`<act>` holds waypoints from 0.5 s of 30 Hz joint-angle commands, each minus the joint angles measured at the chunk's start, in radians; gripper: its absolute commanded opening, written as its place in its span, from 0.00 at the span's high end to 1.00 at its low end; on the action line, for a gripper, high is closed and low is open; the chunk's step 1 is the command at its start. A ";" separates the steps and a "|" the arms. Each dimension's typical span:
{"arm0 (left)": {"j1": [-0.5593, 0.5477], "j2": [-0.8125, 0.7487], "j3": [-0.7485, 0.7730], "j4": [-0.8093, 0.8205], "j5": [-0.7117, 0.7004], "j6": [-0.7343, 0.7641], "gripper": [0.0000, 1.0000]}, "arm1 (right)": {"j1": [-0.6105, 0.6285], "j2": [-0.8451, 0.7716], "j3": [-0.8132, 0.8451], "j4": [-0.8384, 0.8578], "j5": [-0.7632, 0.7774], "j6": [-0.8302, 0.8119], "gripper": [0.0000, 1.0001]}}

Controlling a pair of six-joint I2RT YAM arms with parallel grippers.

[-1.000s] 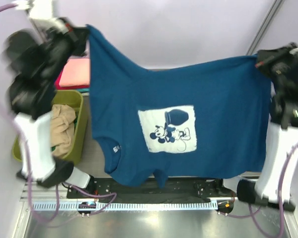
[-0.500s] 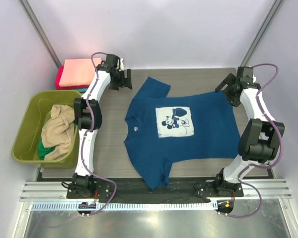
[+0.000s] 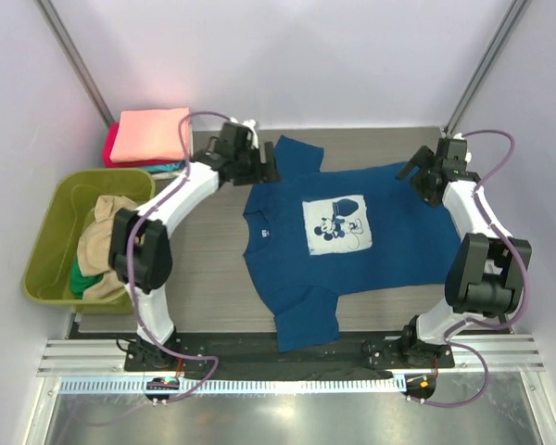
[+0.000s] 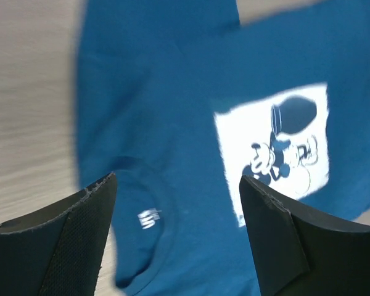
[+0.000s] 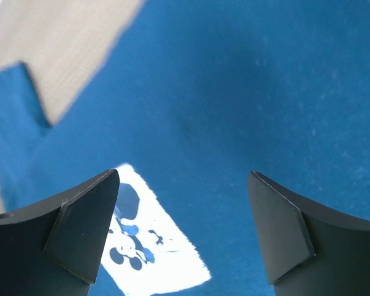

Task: Fold and stack the t-shirts

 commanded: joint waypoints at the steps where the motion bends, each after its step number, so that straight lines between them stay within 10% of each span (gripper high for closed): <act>1: -0.030 0.114 -0.049 0.132 0.021 -0.084 0.21 | 0.008 0.026 -0.011 0.041 -0.018 -0.005 0.09; 15: -0.050 0.466 0.309 -0.127 -0.190 0.020 0.23 | 0.010 0.059 -0.011 0.046 -0.013 -0.019 0.09</act>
